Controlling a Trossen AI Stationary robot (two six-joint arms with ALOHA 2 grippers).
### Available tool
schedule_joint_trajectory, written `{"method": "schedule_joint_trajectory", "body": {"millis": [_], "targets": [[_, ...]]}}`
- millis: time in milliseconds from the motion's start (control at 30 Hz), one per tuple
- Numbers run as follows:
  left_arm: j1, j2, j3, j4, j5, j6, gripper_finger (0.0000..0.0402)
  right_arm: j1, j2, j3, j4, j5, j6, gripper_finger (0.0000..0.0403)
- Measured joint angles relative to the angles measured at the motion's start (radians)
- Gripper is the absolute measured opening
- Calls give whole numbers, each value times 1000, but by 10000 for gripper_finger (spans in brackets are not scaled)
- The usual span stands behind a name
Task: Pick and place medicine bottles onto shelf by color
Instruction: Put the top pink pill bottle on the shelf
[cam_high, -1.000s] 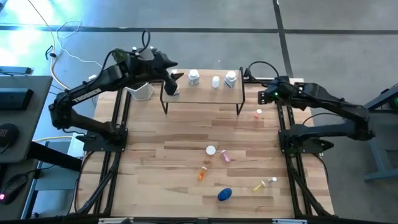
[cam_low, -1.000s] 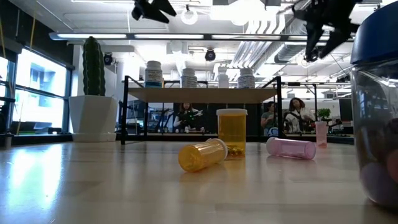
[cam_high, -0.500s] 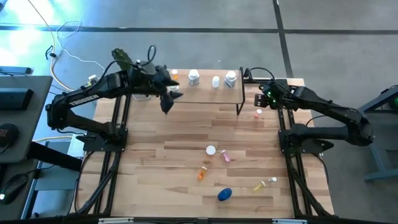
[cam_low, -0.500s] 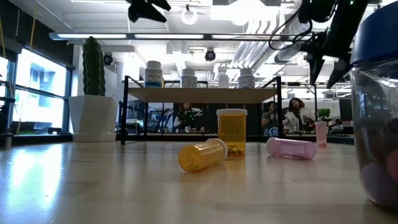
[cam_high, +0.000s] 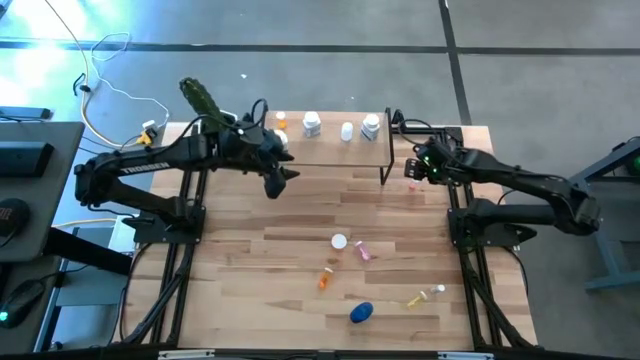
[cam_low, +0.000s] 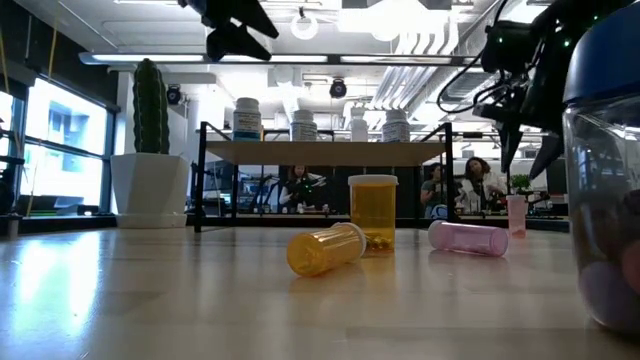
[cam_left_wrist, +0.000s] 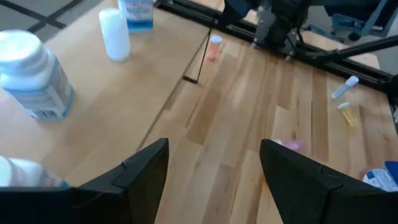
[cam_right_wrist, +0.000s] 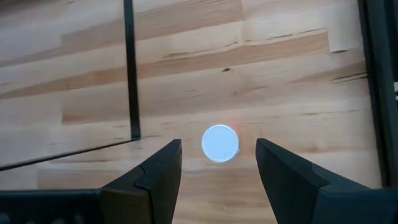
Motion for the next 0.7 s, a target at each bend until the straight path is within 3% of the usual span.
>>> {"method": "schedule_joint_trajectory", "body": {"millis": [267, 700], "targets": [[0, 0, -20, 17, 0, -16, 243, 0, 62, -48, 100, 16, -70, 197], [0, 0, -21, 16, 0, -16, 243, 0, 197, -48, 106, 22, -89, 197]]}}
